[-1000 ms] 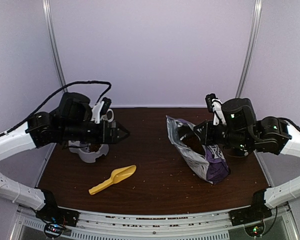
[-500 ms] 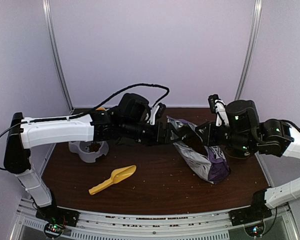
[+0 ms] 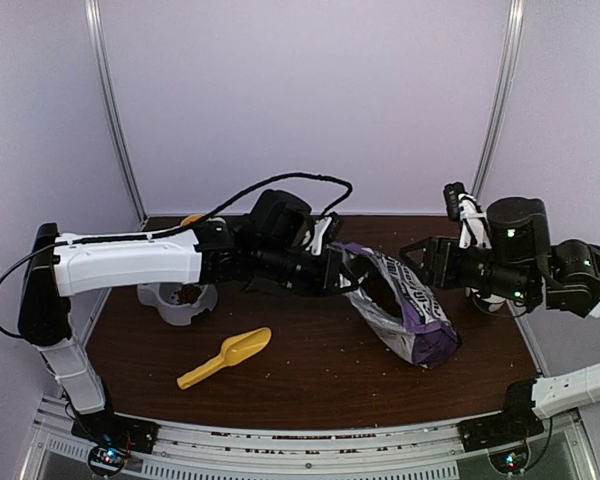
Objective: Serve the pet food
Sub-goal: Pass from the right arm to the left
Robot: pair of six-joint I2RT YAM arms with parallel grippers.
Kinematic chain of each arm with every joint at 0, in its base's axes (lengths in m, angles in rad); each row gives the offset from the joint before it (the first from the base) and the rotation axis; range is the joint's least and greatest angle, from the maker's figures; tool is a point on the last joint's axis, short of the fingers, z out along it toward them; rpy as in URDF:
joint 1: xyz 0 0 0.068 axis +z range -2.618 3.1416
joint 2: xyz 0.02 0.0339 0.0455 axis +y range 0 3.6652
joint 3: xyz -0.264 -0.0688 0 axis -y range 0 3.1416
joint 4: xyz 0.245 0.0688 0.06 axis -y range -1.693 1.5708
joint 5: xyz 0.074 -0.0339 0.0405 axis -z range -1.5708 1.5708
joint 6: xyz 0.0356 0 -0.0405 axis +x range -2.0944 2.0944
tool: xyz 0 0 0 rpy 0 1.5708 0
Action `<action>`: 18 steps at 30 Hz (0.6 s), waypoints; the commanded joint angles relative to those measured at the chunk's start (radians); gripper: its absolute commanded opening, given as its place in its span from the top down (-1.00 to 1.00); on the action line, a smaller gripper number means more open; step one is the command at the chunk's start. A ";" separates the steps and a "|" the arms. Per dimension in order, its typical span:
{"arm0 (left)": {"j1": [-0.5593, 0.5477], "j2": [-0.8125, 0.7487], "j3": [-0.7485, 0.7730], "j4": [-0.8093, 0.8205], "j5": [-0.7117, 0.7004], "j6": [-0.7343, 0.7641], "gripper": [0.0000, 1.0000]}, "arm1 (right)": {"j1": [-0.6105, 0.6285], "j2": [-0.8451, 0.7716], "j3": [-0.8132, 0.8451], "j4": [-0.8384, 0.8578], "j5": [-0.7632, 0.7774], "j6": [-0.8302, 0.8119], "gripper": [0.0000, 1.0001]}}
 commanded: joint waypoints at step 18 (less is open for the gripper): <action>0.067 -0.137 0.266 -0.445 0.276 0.523 1.00 | -0.063 -0.123 -0.496 0.145 -0.230 0.103 -0.04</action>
